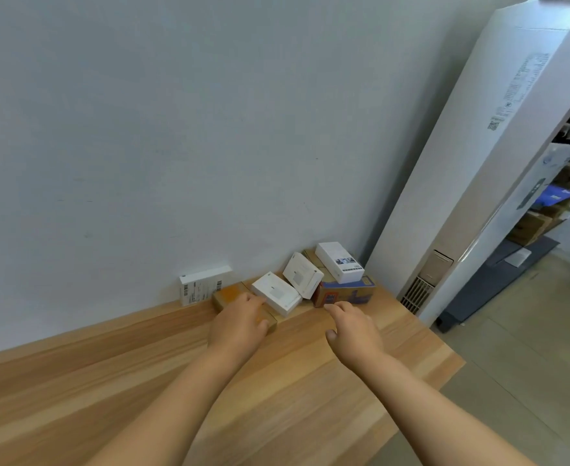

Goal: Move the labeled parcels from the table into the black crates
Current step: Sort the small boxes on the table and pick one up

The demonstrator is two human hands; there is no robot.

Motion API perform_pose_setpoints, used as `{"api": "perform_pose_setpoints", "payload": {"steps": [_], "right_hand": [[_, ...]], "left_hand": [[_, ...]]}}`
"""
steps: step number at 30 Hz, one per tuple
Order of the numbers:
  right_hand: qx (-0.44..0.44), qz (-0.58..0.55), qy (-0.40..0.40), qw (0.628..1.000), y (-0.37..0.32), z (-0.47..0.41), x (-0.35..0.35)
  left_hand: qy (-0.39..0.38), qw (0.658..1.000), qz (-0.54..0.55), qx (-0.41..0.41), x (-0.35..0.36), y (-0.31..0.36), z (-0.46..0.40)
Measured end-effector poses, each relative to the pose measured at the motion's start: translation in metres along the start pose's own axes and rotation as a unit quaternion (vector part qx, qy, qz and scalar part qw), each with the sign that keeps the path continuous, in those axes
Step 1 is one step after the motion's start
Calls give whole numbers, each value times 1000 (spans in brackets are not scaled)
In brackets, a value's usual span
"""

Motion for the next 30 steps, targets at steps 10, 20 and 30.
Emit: {"api": "perform_pose_setpoints", "payload": {"steps": [10, 20, 30], "right_hand": [[24, -53, -37, 998, 94, -101, 15], [11, -71, -67, 995, 182, -225, 25], [79, -92, -98, 988, 233, -325, 52]], "left_hand": [[-29, 998, -22, -46, 31, 10, -88], [-5, 991, -47, -124, 59, 38, -164], [-11, 979, -61, -193, 92, 38, -207]]}}
Point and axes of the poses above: each hand's wrist, its own z-axis away from the middle knuckle, its own x-axis out of the palm, y = z × x, the point moved 9 cm from there along -z, towards the middle knuckle, and after that the axes turned 12 degrees about -y, right-handed, at the moved point
